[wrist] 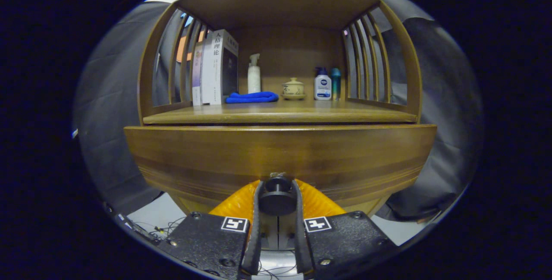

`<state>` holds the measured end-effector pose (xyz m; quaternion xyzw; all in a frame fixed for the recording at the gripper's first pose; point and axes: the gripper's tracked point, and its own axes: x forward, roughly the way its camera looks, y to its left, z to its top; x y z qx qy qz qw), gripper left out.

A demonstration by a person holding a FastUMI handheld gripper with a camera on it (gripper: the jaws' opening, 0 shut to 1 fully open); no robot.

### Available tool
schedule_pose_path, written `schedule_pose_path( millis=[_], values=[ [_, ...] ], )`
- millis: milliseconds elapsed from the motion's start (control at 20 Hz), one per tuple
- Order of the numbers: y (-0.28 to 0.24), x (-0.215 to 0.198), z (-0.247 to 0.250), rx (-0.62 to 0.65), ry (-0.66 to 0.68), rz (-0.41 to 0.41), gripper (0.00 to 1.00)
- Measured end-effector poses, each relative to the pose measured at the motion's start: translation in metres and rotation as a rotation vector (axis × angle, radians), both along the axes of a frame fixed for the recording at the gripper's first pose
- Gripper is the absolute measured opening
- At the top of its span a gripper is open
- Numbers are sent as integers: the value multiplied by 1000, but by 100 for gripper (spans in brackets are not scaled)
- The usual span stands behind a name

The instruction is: Pull open the drawer, take out the items inside it, and place them on the countertop above the cabinet.

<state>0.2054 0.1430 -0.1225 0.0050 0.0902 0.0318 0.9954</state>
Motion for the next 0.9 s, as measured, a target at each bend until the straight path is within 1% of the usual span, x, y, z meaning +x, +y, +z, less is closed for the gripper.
schedule_pose_path(
  millis=[900],
  values=[
    [-6,-92,-11,5,-1,39,34]
  ],
)
